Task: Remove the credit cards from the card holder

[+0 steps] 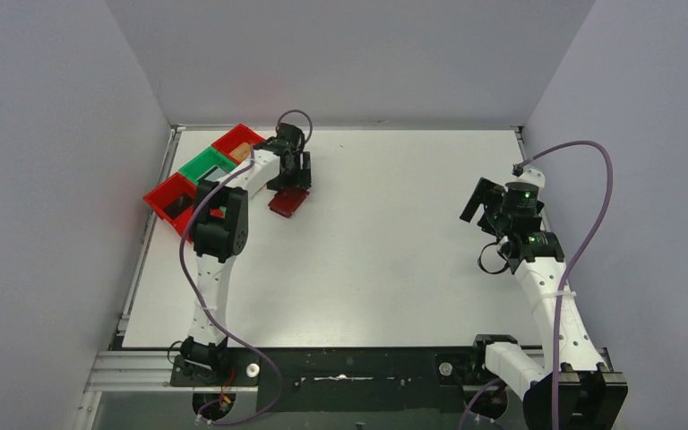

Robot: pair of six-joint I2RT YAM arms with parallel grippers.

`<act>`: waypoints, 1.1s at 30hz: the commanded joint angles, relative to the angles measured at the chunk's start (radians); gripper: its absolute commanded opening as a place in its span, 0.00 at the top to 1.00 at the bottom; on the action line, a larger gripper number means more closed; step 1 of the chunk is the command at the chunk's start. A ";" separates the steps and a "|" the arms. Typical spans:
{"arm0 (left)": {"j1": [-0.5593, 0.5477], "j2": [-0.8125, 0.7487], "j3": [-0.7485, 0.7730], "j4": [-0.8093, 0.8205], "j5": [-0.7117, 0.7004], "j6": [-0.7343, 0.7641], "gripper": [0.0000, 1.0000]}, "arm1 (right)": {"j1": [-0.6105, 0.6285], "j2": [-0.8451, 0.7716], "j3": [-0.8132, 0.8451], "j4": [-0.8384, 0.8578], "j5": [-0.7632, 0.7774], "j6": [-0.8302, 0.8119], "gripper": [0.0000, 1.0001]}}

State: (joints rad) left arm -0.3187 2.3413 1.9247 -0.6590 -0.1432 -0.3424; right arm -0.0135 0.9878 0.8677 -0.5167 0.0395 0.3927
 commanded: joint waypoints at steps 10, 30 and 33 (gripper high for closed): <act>-0.286 -0.465 -0.594 0.201 0.089 -0.133 0.31 | -0.019 -0.013 0.030 0.021 0.000 -0.031 0.02; 0.122 -0.584 -0.391 0.208 -0.169 -0.222 0.15 | -0.026 -0.005 0.032 0.008 0.021 -0.037 0.02; 0.161 -0.517 -0.340 0.214 -0.180 -0.242 0.16 | -0.027 -0.016 0.035 -0.004 0.034 -0.040 0.02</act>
State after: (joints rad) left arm -0.1970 1.7447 1.4967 -0.4904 -0.2798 -0.5327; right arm -0.0334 0.9894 0.8684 -0.5278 0.0402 0.3695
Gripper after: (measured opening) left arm 0.845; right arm 0.978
